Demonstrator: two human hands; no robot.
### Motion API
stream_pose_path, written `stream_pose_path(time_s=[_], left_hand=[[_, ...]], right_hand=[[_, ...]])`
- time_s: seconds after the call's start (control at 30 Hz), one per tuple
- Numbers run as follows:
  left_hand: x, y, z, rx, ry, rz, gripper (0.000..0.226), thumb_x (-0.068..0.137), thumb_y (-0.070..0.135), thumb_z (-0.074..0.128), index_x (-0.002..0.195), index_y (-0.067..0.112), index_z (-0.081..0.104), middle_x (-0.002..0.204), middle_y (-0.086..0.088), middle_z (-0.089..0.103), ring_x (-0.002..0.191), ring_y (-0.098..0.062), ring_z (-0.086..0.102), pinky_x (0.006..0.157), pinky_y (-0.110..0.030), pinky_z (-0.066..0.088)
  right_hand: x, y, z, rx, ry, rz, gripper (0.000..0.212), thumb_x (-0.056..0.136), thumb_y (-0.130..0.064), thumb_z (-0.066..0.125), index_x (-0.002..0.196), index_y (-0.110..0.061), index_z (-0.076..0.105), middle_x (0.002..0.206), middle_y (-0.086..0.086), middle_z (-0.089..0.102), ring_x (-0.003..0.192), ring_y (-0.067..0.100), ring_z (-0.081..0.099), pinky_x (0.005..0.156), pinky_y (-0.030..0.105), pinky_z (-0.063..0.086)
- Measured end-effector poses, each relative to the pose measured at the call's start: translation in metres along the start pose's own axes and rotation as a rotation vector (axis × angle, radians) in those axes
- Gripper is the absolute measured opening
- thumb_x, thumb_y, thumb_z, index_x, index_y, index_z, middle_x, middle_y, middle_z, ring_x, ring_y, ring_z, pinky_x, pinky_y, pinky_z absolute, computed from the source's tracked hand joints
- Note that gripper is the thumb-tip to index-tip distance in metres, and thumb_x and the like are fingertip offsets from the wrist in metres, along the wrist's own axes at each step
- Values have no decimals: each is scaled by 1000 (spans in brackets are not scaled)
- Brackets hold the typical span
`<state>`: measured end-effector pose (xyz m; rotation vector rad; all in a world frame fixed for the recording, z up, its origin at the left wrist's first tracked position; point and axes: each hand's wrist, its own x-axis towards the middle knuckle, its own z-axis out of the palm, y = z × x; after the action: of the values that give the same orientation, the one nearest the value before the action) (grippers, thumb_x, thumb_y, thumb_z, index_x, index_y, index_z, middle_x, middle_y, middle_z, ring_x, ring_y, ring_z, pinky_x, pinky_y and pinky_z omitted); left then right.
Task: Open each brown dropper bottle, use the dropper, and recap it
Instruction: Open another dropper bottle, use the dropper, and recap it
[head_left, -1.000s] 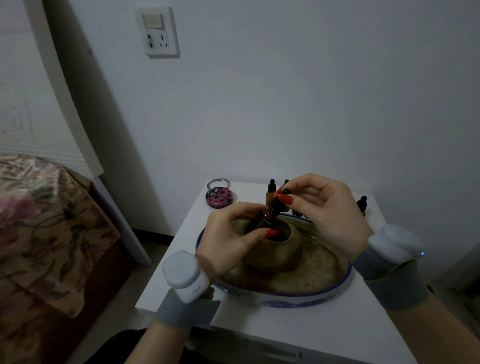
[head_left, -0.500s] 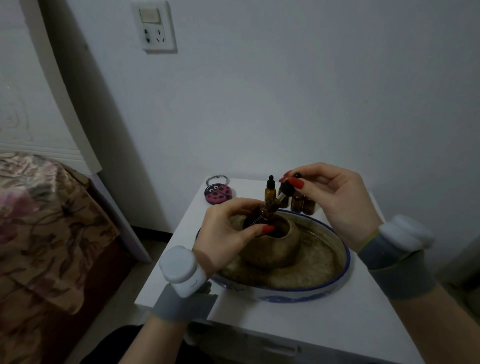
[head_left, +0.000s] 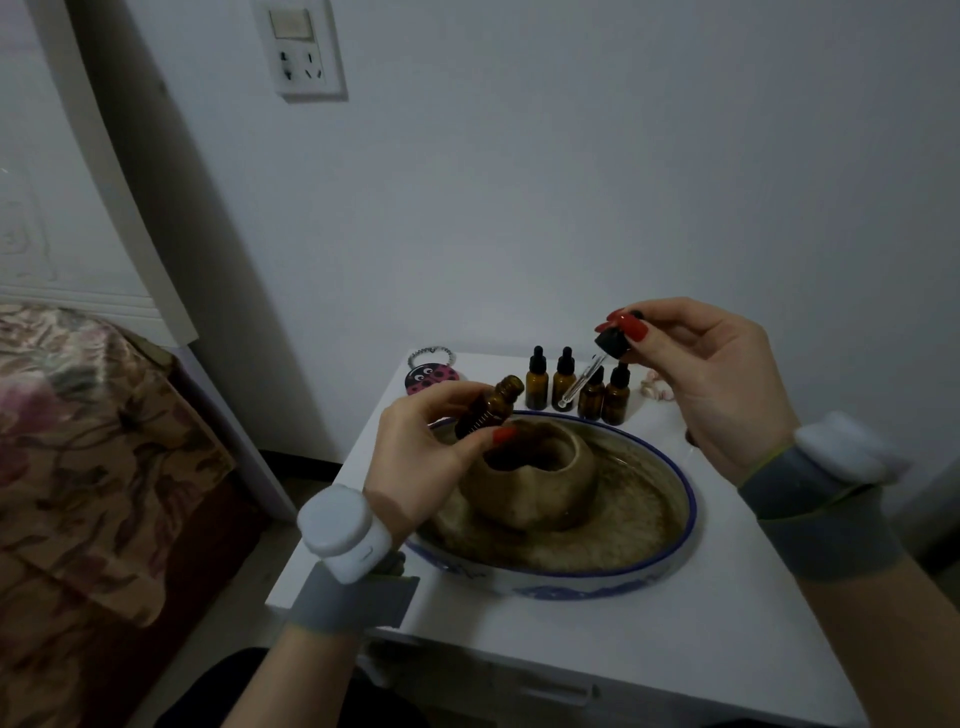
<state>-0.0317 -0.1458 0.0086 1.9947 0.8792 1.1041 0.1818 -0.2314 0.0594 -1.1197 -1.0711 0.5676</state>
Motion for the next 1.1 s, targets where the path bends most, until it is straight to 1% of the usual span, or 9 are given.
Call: stream_pose_path(time_s=[0.13, 0.23, 0.33, 0.43, 0.47, 0.53, 0.63, 0.8, 1.1], left_hand=[[0, -1, -1, -24, 49, -39, 32, 74, 23, 81, 103, 33, 70, 98, 16, 72, 95, 0, 66, 85, -5, 45], [1, -1, -3, -38, 78, -48, 32, 75, 26, 81, 103, 34, 70, 97, 19, 72, 95, 0, 66, 86, -5, 45], [1, -1, -4, -48, 99, -54, 31, 75, 28, 80, 103, 35, 70, 97, 21, 72, 94, 1, 66, 88, -7, 46], [0, 0, -6, -64, 123, -72, 32, 74, 25, 81, 105, 29, 72, 97, 16, 73, 94, 0, 66, 87, -8, 47], [0, 0, -6, -68, 130, -71, 33, 74, 24, 81, 106, 26, 72, 96, 15, 73, 93, 0, 66, 85, -8, 47], [0, 1, -7, -75, 147, -72, 33, 73, 23, 81, 105, 22, 72, 96, 14, 72, 90, 0, 66, 81, -6, 46], [1, 2, -9, -78, 169, -79, 34, 73, 22, 81, 105, 19, 72, 96, 9, 73, 90, -3, 67, 82, -7, 47], [0, 2, -10, -74, 174, -92, 34, 73, 21, 80, 106, 17, 72, 98, 5, 73, 91, -6, 67, 83, -10, 48], [1, 0, -12, -69, 178, -110, 35, 73, 22, 81, 106, 16, 72, 97, 6, 73, 91, -6, 67, 85, -11, 48]], right_hand=[[0, 5, 0, -64, -43, 41, 12, 86, -9, 65, 95, -13, 71, 91, 3, 76, 89, 18, 72, 81, 25, 57], [-3, 7, 3, -94, -89, 81, 10, 84, -11, 67, 91, -17, 71, 88, 1, 76, 86, 17, 72, 76, 23, 56], [-5, 8, 7, -134, -120, 116, 10, 84, -9, 67, 87, -17, 72, 86, 5, 76, 84, 24, 71, 75, 32, 57], [-7, 9, 12, -162, -116, 135, 8, 85, -10, 67, 89, -15, 71, 87, 7, 75, 86, 27, 70, 79, 35, 57], [-8, 8, 14, -160, -107, 137, 8, 84, -9, 67, 89, -14, 71, 88, 8, 75, 86, 27, 70, 79, 35, 56], [-9, 9, 17, -155, -102, 135, 8, 85, -7, 66, 90, -11, 70, 91, 9, 74, 84, 23, 70, 76, 27, 57], [-11, 9, 21, -170, -113, 124, 11, 85, -6, 66, 95, -6, 71, 93, 12, 73, 79, 14, 69, 73, 20, 57], [-12, 11, 24, -203, -126, 116, 16, 85, -6, 66, 100, -1, 70, 96, 12, 73, 83, 14, 69, 82, 25, 57], [-14, 12, 27, -194, -138, 122, 14, 84, -7, 67, 97, -7, 71, 94, 8, 73, 79, 8, 69, 78, 20, 56]])
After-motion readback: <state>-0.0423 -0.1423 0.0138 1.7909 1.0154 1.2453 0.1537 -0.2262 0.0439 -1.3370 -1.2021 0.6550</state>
